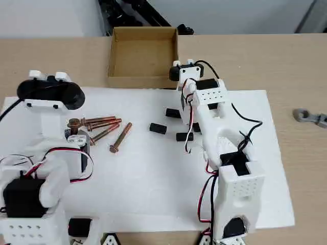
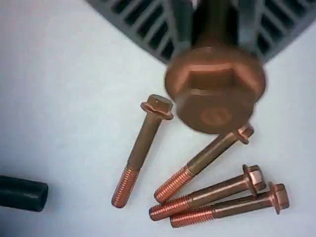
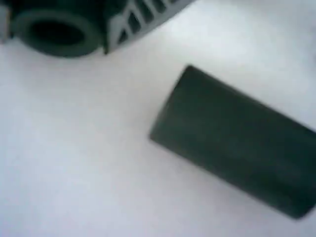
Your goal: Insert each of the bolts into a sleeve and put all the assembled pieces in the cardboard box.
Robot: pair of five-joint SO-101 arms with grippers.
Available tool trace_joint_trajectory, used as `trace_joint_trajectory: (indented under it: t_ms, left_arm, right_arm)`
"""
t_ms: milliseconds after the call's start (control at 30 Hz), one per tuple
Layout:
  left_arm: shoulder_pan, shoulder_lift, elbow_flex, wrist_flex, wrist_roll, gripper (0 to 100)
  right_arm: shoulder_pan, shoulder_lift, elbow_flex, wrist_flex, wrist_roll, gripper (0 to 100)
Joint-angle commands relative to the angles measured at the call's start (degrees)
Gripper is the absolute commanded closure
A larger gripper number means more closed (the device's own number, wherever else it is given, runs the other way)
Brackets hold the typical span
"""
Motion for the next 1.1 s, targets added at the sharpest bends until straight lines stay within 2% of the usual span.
trace_joint_trajectory:
  t_ms: [0,200,700,1067]
  left_arm:
    - [0.18,-1.05,-0.48,-1.76,-0.62,100]
    - [0.18,-1.05,-0.48,-1.76,-0.62,100]
    - [0.18,-1.05,-0.57,-2.99,-0.7,100]
    - [0.62,-1.05,-0.57,-14.42,-0.53,100]
  right_arm:
    - [-1.45,0.04,-2.81,3.91,-0.18,95.6]
    - [-1.45,-4.09,-8.79,8.57,-0.18,95.6]
    - [-1.45,-23.69,-8.97,13.32,-0.18,95.6]
    - [-1.45,-53.49,-9.23,12.88,-0.18,95.7]
